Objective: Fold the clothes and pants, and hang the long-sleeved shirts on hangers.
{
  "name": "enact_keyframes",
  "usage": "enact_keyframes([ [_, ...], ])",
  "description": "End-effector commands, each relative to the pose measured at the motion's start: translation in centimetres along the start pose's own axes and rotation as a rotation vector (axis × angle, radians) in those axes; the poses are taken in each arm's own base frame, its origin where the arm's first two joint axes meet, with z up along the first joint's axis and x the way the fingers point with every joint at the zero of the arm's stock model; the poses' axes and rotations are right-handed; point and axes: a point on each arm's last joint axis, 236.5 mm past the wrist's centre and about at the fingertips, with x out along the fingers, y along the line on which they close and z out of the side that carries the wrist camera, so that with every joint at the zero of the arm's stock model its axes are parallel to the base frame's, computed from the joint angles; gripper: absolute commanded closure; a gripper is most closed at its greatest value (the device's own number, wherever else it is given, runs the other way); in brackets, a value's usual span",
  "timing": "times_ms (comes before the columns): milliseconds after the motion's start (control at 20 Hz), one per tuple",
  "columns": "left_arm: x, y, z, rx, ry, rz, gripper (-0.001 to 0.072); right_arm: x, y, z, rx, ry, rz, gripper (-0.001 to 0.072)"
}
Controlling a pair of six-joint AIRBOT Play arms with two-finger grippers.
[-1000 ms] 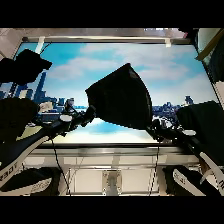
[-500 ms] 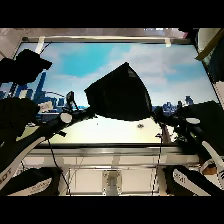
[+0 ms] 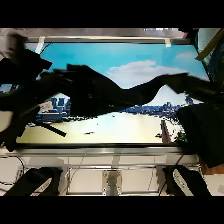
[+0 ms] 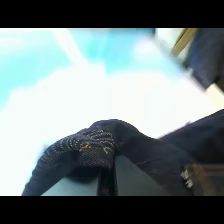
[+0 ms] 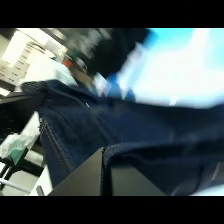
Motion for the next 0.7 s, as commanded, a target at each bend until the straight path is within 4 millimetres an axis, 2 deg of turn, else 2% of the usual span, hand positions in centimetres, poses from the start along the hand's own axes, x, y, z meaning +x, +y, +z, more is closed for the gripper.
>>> enact_keyframes([
  [0, -6.3, -3.2, 5.0, 0.107, -0.033, -0.032, 0.0676, -4.5, 11.7, 4.0, -0.212, -0.105, 0.062, 0.0702],
  [100, -6.8, -3.4, 5.6, 0.113, -0.044, -0.035, 0.0676, -5.4, 13.8, 5.7, -0.245, -0.138, 0.053, 0.0702],
  [150, -6.5, -2.8, 4.9, 0.11, -0.012, -0.014, 0.0676, -5.4, 13.8, 6.3, -0.247, -0.141, 0.041, 0.0702],
  [250, -4.9, -0.3, 1.4, 0.054, 0.139, 0.07, 0.0675, -4.4, 11.2, 6.6, -0.207, -0.096, -0.004, 0.0702],
  [350, -2.8, 2.7, -2.8, 0.077, 0.316, 0.155, 0.0675, -2.6, 6.4, 5.9, -0.15, 0.014, -0.074, 0.0702],
  [450, 0.0, 5.3, -6.8, 0.086, 0.474, 0.21, 0.0675, -0.8, 0.7, 5.0, -0.073, 0.127, -0.151, 0.0702],
  [650, 7.3, 9.6, -16.5, 0.052, 0.756, 0.25, 0.0674, 3.5, -10.5, 3.3, 0.116, 0.294, -0.229, 0.0702],
])
